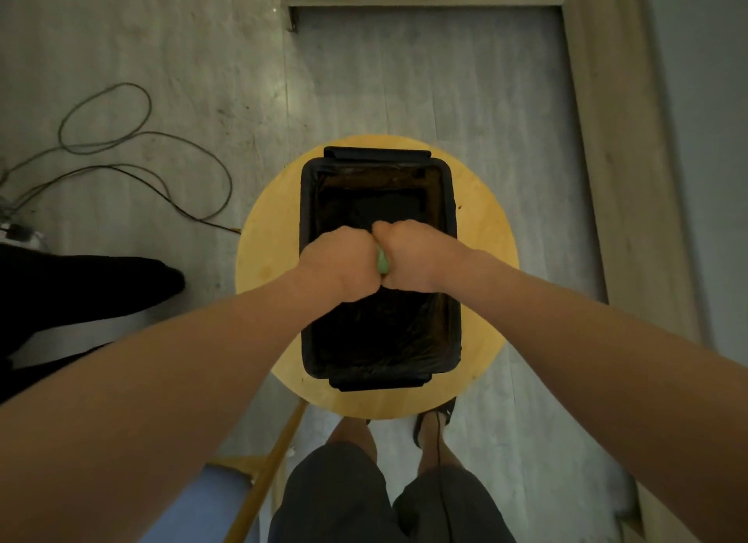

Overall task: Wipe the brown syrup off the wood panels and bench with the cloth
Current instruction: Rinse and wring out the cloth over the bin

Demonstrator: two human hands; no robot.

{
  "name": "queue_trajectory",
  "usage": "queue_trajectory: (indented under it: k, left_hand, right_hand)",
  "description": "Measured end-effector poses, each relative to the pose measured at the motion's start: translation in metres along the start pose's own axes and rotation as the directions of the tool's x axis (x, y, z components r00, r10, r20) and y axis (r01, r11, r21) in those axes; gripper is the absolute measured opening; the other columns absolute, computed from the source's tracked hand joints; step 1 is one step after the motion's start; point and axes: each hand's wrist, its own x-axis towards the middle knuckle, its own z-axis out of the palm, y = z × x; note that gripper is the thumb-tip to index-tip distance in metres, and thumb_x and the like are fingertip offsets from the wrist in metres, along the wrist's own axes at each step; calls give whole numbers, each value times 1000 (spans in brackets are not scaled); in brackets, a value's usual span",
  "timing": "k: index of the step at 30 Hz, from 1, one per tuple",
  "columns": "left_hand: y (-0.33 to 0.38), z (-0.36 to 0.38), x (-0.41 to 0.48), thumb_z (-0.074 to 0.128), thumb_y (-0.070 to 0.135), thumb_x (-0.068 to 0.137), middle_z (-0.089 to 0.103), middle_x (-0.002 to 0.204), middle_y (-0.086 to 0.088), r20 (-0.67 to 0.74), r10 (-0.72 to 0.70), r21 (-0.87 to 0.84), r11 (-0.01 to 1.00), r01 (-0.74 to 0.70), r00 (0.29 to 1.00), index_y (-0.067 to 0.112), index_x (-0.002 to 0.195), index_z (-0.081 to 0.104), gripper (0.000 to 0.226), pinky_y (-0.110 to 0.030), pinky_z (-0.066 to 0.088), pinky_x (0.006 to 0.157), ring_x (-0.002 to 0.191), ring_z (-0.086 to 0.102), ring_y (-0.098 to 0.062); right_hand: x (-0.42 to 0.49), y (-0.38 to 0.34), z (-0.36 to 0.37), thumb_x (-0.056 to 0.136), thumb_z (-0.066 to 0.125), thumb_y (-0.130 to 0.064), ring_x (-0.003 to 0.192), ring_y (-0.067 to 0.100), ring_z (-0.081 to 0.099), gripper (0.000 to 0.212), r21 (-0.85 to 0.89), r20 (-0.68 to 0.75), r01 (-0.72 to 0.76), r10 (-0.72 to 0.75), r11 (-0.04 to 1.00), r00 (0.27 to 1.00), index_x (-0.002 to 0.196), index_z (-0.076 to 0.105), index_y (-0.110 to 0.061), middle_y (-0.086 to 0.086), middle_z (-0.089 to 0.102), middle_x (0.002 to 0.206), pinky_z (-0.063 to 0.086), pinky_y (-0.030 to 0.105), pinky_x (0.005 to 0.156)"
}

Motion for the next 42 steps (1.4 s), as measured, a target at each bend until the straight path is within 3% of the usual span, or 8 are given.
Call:
queue_trajectory:
  k: [4,7,10,13,17,21,26,42]
  left_hand:
    - [-3,-14,8,62,17,87,58,64,-4,243,-83,-297,942,156,967,14,71,51,19,-26,36,47,45,49,-16]
    - [-7,-21,4,72,11,81,39,57,-1,444,-107,-538,762,360,890,15,71,47,27,-25,24,45,45,30,-16]
    - [-2,-21,1,70,11,84,36,56,2,527,1,-602,706,373,850,19,76,46,27,-25,18,45,45,24,-13]
    - [4,-21,7,73,24,82,41,50,3,448,-26,-473,841,262,894,17,71,49,28,-23,29,43,43,33,-14]
    - [12,-17,9,68,32,90,51,61,3,312,-65,-220,965,139,948,19,71,51,29,-24,42,49,49,46,-11]
    - [13,-7,8,60,35,94,52,71,3,110,-47,-33,998,51,993,22,70,50,29,-32,47,69,70,54,-17]
    - [12,-3,7,45,20,89,59,68,-3,48,22,41,999,-24,999,18,65,51,26,-35,47,54,57,54,-22]
    - [-1,7,-3,56,27,92,58,68,-1,-21,-22,5,1000,22,1000,20,71,58,22,-28,38,50,58,56,-21]
  right_hand:
    - [-16,8,12,83,78,-16,91,33,61,73,-1,-316,156,-149,988,937,146,43,-5,16,48,131,37,29,67]
    - [-25,10,18,84,78,-17,104,30,59,85,-37,-349,216,-216,976,912,156,34,-4,15,47,134,41,24,78]
    - [-20,9,23,76,84,-17,106,34,58,93,-78,-381,135,-155,988,911,154,36,0,18,51,125,53,40,88]
    - [-12,9,22,69,84,-5,87,37,63,60,-166,-411,62,-126,984,903,122,59,2,19,59,104,55,44,67]
    - [-11,7,15,81,67,-5,62,33,60,15,-269,-345,2,-98,963,934,85,53,-9,7,53,71,35,34,50]
    - [-9,3,-4,78,57,-14,56,22,50,15,-316,-115,-5,-33,949,993,66,48,-16,-2,46,61,38,31,52]
    - [0,-1,-17,77,59,-13,60,22,59,12,-242,36,-36,46,970,998,66,59,-17,4,60,66,50,32,51]
    - [3,-15,-22,84,61,-12,58,20,57,18,-169,154,-7,33,986,987,66,57,-16,4,58,65,39,28,48]
